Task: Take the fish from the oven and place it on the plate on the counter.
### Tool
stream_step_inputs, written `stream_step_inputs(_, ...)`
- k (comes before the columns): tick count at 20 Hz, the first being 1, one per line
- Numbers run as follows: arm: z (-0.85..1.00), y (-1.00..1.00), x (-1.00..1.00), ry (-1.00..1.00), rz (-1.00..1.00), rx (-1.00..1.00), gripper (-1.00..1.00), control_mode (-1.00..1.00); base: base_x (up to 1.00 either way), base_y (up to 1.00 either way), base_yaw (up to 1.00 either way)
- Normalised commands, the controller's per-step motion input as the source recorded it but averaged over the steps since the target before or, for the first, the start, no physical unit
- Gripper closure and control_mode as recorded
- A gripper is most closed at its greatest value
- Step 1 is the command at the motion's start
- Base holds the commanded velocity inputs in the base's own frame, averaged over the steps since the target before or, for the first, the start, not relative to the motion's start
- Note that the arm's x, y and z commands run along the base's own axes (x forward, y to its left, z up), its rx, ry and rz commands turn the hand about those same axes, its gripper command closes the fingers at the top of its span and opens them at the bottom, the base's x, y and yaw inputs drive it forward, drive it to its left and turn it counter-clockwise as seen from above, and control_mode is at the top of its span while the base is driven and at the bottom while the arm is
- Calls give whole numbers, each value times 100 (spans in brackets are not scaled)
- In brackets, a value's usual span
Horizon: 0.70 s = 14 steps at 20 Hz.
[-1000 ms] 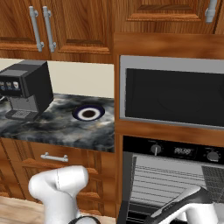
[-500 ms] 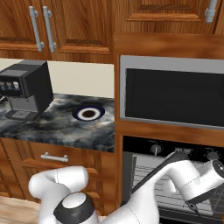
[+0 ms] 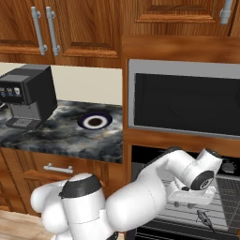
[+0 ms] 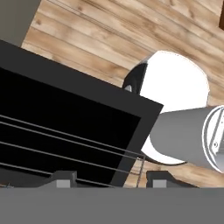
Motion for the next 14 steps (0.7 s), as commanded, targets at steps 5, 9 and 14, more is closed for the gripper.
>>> stream_step_inputs(5, -25, -18, 0, 4, -3, 2, -100, -100, 0, 0, 0)
stream_step_inputs(9, -7, -4, 0, -7, -1, 0, -100, -100, 0, 0, 0)
stream_step_inputs(14, -12, 0, 0, -31, 0, -5, -100, -100, 0, 0, 0)
